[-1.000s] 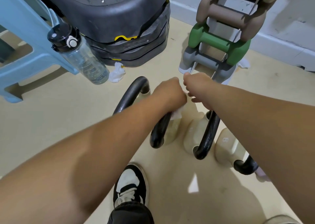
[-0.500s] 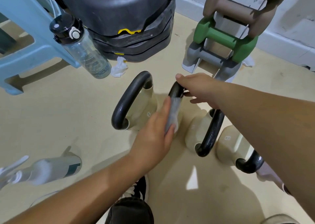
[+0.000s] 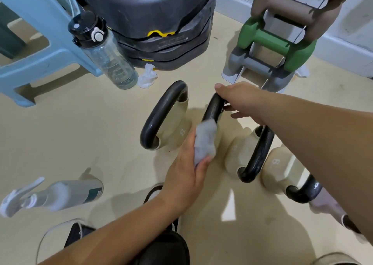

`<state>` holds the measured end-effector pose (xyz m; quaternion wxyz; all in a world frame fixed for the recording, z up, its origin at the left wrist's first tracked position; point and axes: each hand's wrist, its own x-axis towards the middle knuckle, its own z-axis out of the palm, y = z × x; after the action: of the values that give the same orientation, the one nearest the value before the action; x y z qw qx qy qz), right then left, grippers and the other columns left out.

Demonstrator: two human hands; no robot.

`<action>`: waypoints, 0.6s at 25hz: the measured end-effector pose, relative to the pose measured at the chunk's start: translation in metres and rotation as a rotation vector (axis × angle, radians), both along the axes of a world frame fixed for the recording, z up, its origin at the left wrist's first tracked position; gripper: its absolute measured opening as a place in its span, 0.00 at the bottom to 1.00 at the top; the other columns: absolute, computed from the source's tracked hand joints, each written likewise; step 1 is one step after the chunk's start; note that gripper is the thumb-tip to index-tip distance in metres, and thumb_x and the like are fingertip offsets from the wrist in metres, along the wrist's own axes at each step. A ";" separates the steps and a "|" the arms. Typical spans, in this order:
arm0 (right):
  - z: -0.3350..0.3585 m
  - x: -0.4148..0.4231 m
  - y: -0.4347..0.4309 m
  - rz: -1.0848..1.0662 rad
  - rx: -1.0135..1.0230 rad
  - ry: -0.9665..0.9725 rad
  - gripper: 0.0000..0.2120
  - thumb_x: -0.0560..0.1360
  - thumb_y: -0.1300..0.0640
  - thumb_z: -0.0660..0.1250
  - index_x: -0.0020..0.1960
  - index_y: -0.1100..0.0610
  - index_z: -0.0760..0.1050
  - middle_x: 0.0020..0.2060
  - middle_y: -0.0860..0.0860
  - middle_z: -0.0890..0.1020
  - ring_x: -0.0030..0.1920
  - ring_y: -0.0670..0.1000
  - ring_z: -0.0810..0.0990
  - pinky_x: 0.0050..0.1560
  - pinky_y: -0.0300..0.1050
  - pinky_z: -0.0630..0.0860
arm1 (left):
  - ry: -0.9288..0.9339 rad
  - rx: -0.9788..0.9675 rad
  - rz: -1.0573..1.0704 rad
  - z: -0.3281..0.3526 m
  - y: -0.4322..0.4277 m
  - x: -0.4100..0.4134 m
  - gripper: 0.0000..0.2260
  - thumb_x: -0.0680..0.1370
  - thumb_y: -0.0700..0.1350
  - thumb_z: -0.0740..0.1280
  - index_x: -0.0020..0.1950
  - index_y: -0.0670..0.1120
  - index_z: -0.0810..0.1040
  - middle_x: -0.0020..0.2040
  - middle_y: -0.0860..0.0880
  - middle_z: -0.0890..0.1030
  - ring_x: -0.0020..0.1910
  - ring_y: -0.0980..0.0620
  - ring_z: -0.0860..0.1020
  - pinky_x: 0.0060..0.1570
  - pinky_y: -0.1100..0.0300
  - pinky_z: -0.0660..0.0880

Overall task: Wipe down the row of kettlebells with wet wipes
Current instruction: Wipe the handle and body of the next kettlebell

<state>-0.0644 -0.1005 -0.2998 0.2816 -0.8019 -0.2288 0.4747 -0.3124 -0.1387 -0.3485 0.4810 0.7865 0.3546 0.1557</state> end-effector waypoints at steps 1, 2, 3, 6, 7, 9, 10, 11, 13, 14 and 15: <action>0.000 -0.001 0.000 -0.001 0.001 -0.010 0.22 0.77 0.37 0.59 0.56 0.54 0.79 0.58 0.54 0.81 0.58 0.54 0.81 0.59 0.54 0.80 | 0.025 0.042 -0.014 -0.005 -0.005 -0.006 0.30 0.83 0.58 0.59 0.82 0.59 0.50 0.76 0.64 0.64 0.71 0.63 0.70 0.64 0.71 0.69; -0.001 -0.001 0.001 -0.003 0.003 -0.019 0.23 0.77 0.37 0.59 0.55 0.54 0.79 0.58 0.54 0.81 0.58 0.54 0.81 0.59 0.54 0.80 | 0.027 0.061 -0.020 -0.006 -0.003 -0.005 0.31 0.82 0.57 0.60 0.82 0.59 0.49 0.75 0.63 0.65 0.70 0.63 0.71 0.63 0.72 0.69; -0.001 -0.002 0.000 -0.002 0.005 -0.027 0.24 0.77 0.36 0.58 0.55 0.54 0.80 0.58 0.54 0.81 0.58 0.55 0.81 0.59 0.54 0.80 | 0.025 0.068 -0.010 -0.002 0.001 0.002 0.30 0.82 0.56 0.63 0.81 0.57 0.54 0.71 0.62 0.70 0.65 0.61 0.75 0.60 0.70 0.72; -0.002 -0.002 -0.002 0.026 0.009 -0.046 0.27 0.75 0.33 0.57 0.53 0.54 0.82 0.58 0.53 0.82 0.57 0.58 0.82 0.59 0.55 0.80 | 0.042 -0.068 0.119 0.028 0.029 0.044 0.15 0.81 0.57 0.65 0.64 0.51 0.75 0.50 0.56 0.83 0.48 0.54 0.82 0.45 0.56 0.79; -0.001 -0.002 -0.002 0.033 0.007 -0.051 0.27 0.74 0.32 0.57 0.52 0.53 0.82 0.58 0.52 0.82 0.56 0.58 0.83 0.59 0.56 0.80 | 0.070 -0.297 0.120 0.037 0.044 0.059 0.15 0.81 0.60 0.64 0.60 0.51 0.78 0.47 0.54 0.84 0.46 0.51 0.83 0.44 0.53 0.80; 0.000 -0.002 -0.002 0.052 0.003 -0.055 0.27 0.74 0.33 0.57 0.51 0.52 0.82 0.57 0.53 0.83 0.55 0.58 0.83 0.58 0.56 0.81 | 0.123 -0.690 0.080 0.051 0.063 0.074 0.21 0.80 0.65 0.63 0.58 0.51 0.81 0.48 0.49 0.87 0.49 0.47 0.86 0.51 0.51 0.83; 0.000 -0.001 -0.001 0.058 0.006 -0.056 0.26 0.75 0.34 0.57 0.51 0.52 0.82 0.56 0.53 0.83 0.56 0.58 0.83 0.58 0.56 0.81 | 0.150 -0.757 0.067 0.053 0.065 0.075 0.23 0.79 0.67 0.62 0.57 0.51 0.82 0.48 0.48 0.87 0.50 0.46 0.86 0.54 0.51 0.82; 0.000 -0.001 -0.001 0.059 0.008 -0.055 0.25 0.76 0.34 0.57 0.51 0.52 0.82 0.56 0.53 0.83 0.57 0.58 0.83 0.58 0.56 0.81 | 0.154 -0.724 0.072 0.051 0.063 0.072 0.24 0.79 0.68 0.62 0.57 0.50 0.83 0.47 0.47 0.87 0.49 0.46 0.86 0.54 0.49 0.82; -0.001 -0.001 -0.001 0.062 0.012 -0.046 0.25 0.77 0.34 0.57 0.52 0.53 0.82 0.57 0.53 0.82 0.59 0.57 0.81 0.58 0.55 0.81 | 0.096 -0.443 0.119 0.038 0.048 0.056 0.20 0.81 0.65 0.60 0.56 0.51 0.81 0.43 0.50 0.85 0.44 0.50 0.84 0.48 0.50 0.81; -0.001 -0.002 -0.001 0.061 0.013 -0.044 0.25 0.77 0.34 0.57 0.52 0.53 0.82 0.58 0.53 0.82 0.59 0.56 0.81 0.58 0.55 0.81 | 0.030 -0.291 0.134 0.031 0.035 0.044 0.18 0.82 0.63 0.59 0.57 0.51 0.79 0.43 0.54 0.83 0.43 0.54 0.82 0.46 0.53 0.78; -0.001 -0.003 -0.001 0.057 0.014 -0.043 0.26 0.78 0.35 0.57 0.53 0.54 0.81 0.59 0.53 0.81 0.60 0.56 0.80 0.58 0.54 0.80 | -0.035 -0.183 0.126 0.026 0.023 0.031 0.17 0.83 0.61 0.59 0.61 0.51 0.77 0.46 0.57 0.82 0.46 0.56 0.81 0.48 0.56 0.77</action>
<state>-0.0671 -0.1017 -0.3007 0.2685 -0.8032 -0.2607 0.4634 -0.2816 -0.1160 -0.3227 0.5461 0.7128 0.4075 0.1663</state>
